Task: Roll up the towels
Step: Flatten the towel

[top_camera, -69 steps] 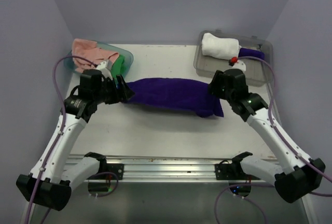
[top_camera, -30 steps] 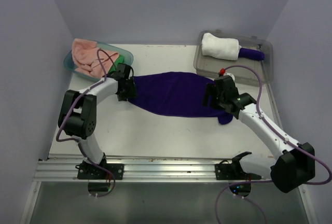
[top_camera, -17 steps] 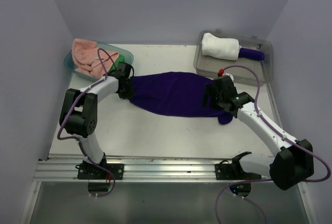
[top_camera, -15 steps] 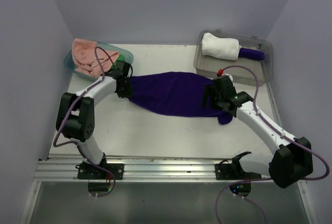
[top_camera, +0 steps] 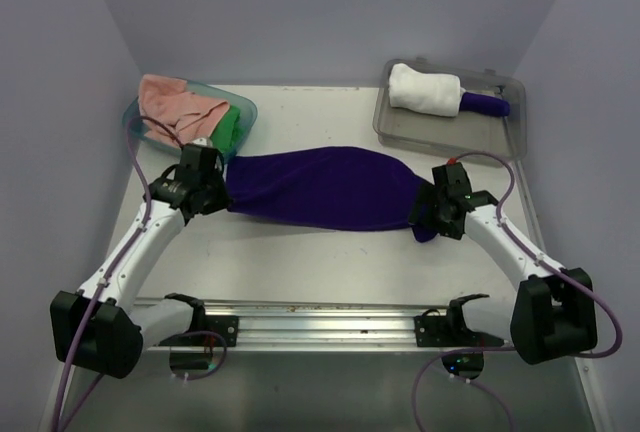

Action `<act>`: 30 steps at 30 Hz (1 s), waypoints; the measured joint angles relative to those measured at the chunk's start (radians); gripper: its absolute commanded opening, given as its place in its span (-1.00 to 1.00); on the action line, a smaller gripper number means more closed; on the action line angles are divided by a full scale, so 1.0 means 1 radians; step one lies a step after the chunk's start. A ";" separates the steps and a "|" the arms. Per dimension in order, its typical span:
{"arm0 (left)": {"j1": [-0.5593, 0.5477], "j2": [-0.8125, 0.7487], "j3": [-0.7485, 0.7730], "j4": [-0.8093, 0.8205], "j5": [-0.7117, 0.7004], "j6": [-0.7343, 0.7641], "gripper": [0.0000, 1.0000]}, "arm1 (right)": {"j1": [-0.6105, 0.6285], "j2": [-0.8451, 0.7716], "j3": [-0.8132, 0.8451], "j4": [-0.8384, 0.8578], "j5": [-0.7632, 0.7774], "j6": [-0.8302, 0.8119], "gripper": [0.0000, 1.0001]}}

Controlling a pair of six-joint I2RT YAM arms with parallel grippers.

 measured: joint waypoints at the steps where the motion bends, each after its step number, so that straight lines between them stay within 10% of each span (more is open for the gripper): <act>1: 0.001 -0.013 -0.016 -0.015 -0.004 -0.006 -1.00 | -0.006 -0.010 -0.018 -0.002 -0.005 0.004 0.65; 18: 0.109 -0.024 -0.060 -0.057 -0.011 -0.028 -1.00 | -0.047 0.023 -0.080 0.089 -0.069 0.046 0.34; 30: 0.114 -0.014 -0.060 -0.047 0.029 -0.020 -1.00 | -0.048 0.155 -0.080 0.211 -0.068 0.047 -1.00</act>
